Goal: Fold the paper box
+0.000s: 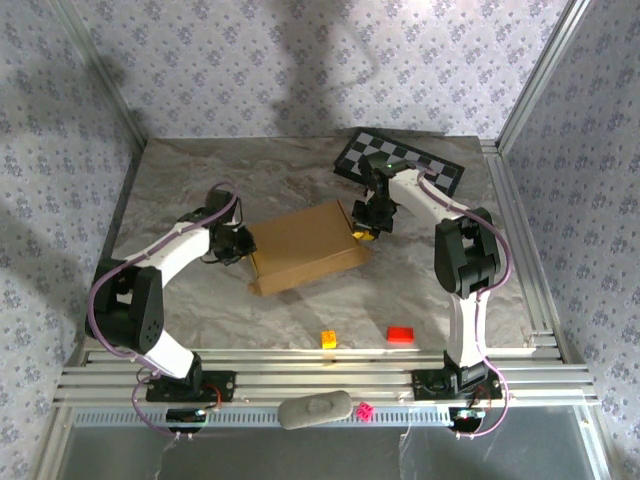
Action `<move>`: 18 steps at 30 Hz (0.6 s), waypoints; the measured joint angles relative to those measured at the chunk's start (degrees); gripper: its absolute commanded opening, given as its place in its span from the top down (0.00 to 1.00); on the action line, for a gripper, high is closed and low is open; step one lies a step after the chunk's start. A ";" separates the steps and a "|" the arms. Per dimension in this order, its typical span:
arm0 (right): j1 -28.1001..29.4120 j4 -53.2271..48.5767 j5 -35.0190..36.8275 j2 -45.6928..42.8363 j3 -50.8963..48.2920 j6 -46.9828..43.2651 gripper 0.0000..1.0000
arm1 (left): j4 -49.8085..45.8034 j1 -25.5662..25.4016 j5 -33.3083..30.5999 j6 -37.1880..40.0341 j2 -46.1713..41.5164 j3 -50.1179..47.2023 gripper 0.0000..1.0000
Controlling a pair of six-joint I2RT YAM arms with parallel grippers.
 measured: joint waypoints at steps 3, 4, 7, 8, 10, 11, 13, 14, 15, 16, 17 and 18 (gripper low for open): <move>0.00 0.04 -0.02 -0.04 -0.13 0.00 0.82 | 1.07 0.00 0.24 0.00 -0.22 -0.70 0.85; 0.00 0.02 -0.02 -0.09 -0.13 0.00 0.82 | 1.38 0.00 0.37 0.13 -0.35 -0.94 0.85; 0.00 0.04 -0.11 -0.22 -0.15 0.00 0.83 | 1.90 -0.11 0.39 0.31 -0.46 -1.29 0.89; 0.00 0.04 -0.22 -0.26 -0.15 0.02 0.82 | 2.08 -0.11 0.39 0.42 -0.46 -1.40 0.91; 0.00 0.02 -0.31 -0.50 -0.26 0.02 0.82 | 2.75 -0.11 0.37 0.50 -0.68 -1.73 0.95; 0.00 0.04 -0.39 -0.68 -0.35 0.02 0.82 | 3.02 -0.11 0.37 0.50 -0.79 -1.88 0.98; -0.07 0.13 -0.39 -1.05 -0.48 0.04 0.82 | 3.15 -0.11 0.35 0.63 -0.98 -1.97 1.00; -0.13 0.22 -0.42 -1.27 -0.68 0.04 0.83 | 3.15 -0.11 0.37 0.61 -1.03 -1.97 1.00; -0.20 0.22 -0.39 -1.51 -0.85 0.07 0.82 | 3.13 -0.11 0.33 0.59 -1.11 -1.97 1.00; -0.33 0.24 -0.42 -1.73 -1.03 0.24 0.82 | 3.08 -0.11 0.31 0.57 -1.16 -1.95 1.00; -0.46 0.22 -0.42 -1.88 -1.11 0.28 0.82 | 2.99 -0.11 0.33 0.52 -1.18 -1.90 1.00; -0.66 0.28 -0.39 -2.01 -1.16 0.42 0.83 | 2.86 -0.09 0.37 0.26 -1.18 -1.79 1.00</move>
